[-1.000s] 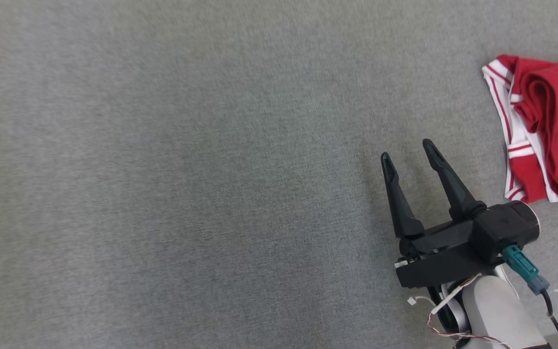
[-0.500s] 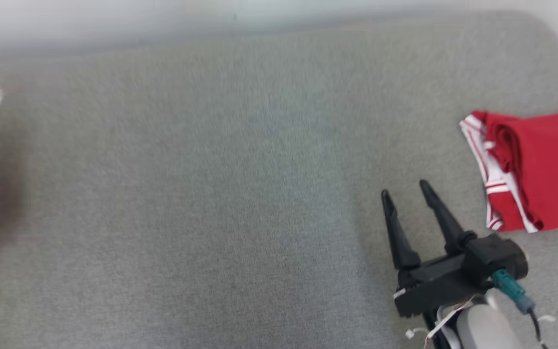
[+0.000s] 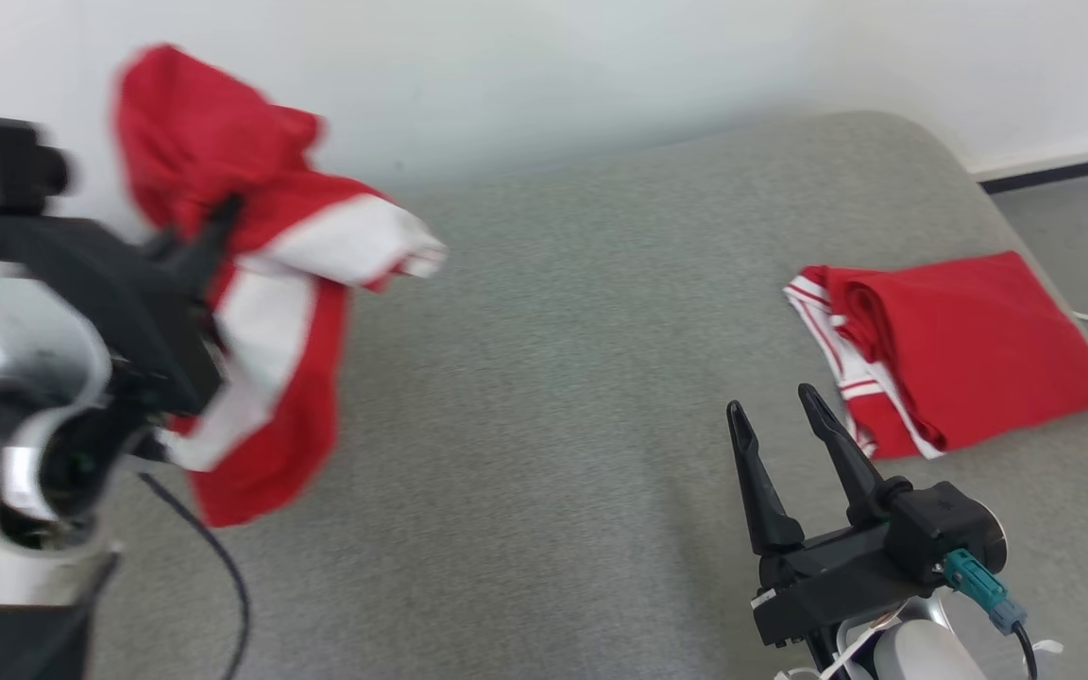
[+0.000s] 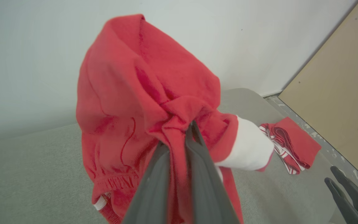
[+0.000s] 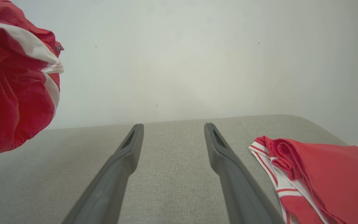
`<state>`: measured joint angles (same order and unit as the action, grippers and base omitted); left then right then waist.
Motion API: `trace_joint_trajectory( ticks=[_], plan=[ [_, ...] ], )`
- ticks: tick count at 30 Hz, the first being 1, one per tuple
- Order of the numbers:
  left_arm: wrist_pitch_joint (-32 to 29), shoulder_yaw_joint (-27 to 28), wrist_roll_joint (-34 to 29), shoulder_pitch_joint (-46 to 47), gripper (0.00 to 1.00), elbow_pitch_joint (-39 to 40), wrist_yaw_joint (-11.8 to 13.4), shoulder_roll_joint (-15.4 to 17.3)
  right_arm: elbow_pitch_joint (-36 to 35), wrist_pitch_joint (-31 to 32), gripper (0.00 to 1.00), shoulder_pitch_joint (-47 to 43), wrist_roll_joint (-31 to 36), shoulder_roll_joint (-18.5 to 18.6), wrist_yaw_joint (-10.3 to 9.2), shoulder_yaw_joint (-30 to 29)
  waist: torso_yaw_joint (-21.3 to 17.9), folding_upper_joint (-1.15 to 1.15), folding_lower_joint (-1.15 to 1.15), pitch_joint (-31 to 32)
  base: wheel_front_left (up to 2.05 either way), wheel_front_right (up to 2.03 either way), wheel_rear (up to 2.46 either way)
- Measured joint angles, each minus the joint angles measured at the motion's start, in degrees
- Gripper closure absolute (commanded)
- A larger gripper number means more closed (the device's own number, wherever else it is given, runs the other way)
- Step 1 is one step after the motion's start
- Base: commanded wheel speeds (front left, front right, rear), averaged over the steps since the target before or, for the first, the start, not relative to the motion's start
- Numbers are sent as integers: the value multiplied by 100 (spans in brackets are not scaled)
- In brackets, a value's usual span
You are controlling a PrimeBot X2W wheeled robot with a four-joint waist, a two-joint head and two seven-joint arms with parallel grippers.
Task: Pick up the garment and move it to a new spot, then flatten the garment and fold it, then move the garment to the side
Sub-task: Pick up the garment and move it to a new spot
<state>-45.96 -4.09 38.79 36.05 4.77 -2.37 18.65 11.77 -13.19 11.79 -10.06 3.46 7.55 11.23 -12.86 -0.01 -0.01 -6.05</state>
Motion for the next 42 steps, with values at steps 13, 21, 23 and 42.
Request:
trace_joint_trajectory(
  ticks=[13,21,23,42],
  plan=[
    [453,-1416,-855,-286,100,-1145,-319,-333,30,-130,0,114,-201,-45,0,-29,-900,0,2,-333,0,0,0],
    [1842,-1938,-1474,-553,0,-2570,-158,-914,33,-158,0,109,-123,-47,0,-179,-1114,2,2,-616,0,0,0],
    [2213,-1962,-1502,-602,0,-2815,-113,-1088,27,-167,0,102,-55,-51,0,-208,-1081,1,2,-606,0,0,0],
    [5646,-1034,-1005,-2476,0,-2064,189,-1263,-449,348,0,-713,214,223,0,-686,20,1,0,263,0,0,0]
  ],
)
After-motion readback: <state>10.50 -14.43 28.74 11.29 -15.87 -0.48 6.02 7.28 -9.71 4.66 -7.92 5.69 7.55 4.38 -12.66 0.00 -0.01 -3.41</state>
